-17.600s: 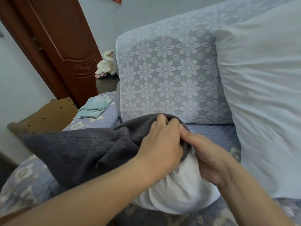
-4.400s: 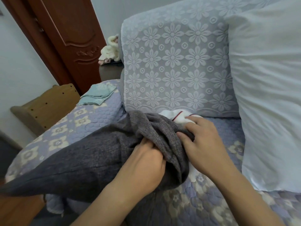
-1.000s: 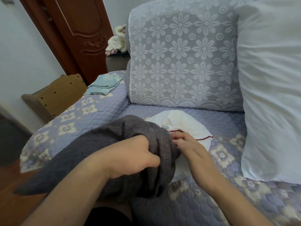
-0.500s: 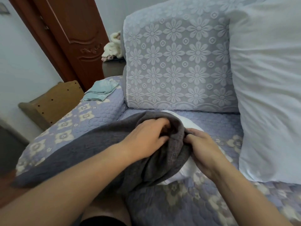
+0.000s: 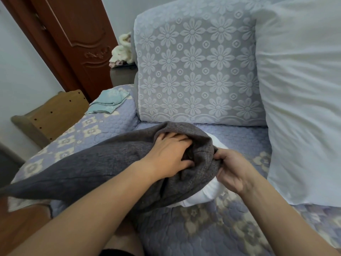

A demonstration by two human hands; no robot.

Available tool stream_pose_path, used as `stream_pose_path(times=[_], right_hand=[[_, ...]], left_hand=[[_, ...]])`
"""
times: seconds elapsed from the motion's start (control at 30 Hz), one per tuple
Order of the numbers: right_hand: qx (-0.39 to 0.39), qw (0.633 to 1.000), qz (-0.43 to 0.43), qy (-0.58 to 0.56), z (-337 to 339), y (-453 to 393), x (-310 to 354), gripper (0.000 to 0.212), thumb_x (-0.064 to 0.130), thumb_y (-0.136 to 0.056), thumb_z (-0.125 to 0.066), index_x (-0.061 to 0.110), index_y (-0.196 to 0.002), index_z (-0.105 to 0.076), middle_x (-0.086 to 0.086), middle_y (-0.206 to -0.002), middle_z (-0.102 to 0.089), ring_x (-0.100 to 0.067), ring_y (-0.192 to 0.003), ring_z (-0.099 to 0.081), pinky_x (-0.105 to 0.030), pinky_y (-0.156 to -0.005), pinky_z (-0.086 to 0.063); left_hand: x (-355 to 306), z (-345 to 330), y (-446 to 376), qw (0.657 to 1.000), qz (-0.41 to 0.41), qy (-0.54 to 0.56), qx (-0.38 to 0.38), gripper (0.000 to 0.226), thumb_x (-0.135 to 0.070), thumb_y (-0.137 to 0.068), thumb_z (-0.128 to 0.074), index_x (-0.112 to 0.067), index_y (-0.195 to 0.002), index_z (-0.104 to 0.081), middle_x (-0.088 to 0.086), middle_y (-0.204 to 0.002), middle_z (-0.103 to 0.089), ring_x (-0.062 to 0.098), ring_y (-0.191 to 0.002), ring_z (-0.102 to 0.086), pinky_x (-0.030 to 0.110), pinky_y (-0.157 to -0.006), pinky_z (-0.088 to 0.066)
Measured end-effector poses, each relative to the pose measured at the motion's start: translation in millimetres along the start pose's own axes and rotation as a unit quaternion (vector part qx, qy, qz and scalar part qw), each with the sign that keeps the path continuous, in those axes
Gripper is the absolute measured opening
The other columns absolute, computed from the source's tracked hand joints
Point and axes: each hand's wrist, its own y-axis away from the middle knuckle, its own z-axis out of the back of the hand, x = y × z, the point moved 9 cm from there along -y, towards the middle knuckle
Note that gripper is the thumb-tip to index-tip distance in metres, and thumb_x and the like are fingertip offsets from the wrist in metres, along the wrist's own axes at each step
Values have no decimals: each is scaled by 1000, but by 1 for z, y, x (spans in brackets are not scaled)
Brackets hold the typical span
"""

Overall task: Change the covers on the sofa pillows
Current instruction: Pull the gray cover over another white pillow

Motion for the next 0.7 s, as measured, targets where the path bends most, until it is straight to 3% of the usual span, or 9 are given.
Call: stream_pose_path(times=[0.27,0.37,0.47,0.53,0.63,0.7], right_hand=[[-63,997,41,-15,30,0,-1,42,-11,-83,-36,-14,-117,-60,-31,-121,-64,-38,-112,-64,-49,-103,-51],[-42,995,75,54,27,5,15,35,-15,-86,-37,-11,-102,-67,-27,-101,-69,-30,-89,-68,-36,-81,-59],[16,985,108,135,10,13,35,31,-12,-91,-45,-8,-113,-66,-21,-100,-70,-26,-87,-65,-29,-76,-55],[62,983,82,154,-2,16,36,30,0,-96,-52,-9,-123,-62,-18,-104,-68,-23,-88,-64,-27,-77,-55],[100,986,-38,131,-10,16,18,50,32,-104,-47,-8,-131,-59,-23,-115,-63,-29,-102,-61,-34,-92,-54],[126,981,-85,119,-18,20,8,47,28,-104,-44,-6,-135,-57,-20,-115,-65,-25,-99,-65,-36,-98,-51]], left_hand=[[-32,-33,-21,999,-9,-20,48,45,-31,-86,-67,-21,-127,-53,1,-128,-63,23,-135,-37,46,-113,-18],[-25,-17,-22,998,20,52,41,34,-26,-87,-64,-23,-120,-58,1,-130,-59,22,-133,-38,40,-113,-22],[-14,21,-17,993,43,112,18,17,-16,-87,-60,-24,-101,-64,2,-118,-64,24,-122,-47,35,-103,-30],[-9,39,-9,993,37,108,14,14,-12,-84,-57,-25,-87,-61,2,-108,-67,27,-112,-54,33,-93,-35],[-3,53,8,995,18,98,-9,10,-11,-77,-55,-16,-82,-62,2,-98,-72,29,-102,-62,35,-88,-46],[-2,61,18,993,10,114,-33,8,-10,-77,-57,-13,-80,-64,3,-91,-73,31,-92,-65,36,-78,-51]])
